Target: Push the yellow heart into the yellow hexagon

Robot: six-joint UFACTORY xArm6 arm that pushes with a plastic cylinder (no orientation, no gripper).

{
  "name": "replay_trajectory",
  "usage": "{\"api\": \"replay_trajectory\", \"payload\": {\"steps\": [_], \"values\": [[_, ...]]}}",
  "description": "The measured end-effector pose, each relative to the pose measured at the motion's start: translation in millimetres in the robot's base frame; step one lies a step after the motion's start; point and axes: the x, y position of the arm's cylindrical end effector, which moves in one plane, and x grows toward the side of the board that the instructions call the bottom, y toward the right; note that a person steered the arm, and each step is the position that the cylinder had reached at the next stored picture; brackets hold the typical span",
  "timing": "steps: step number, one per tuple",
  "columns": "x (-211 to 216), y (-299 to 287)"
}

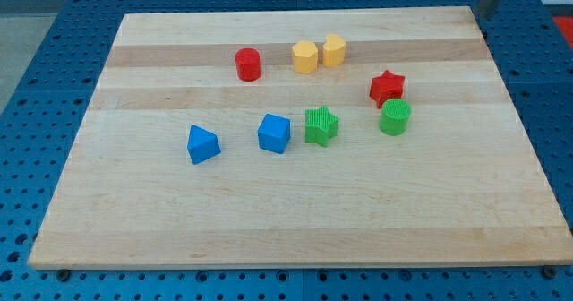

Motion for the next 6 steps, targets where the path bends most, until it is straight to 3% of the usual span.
{"api": "replay_trajectory", "payload": {"steps": [2, 6], "values": [[46, -105], [80, -255]]}}
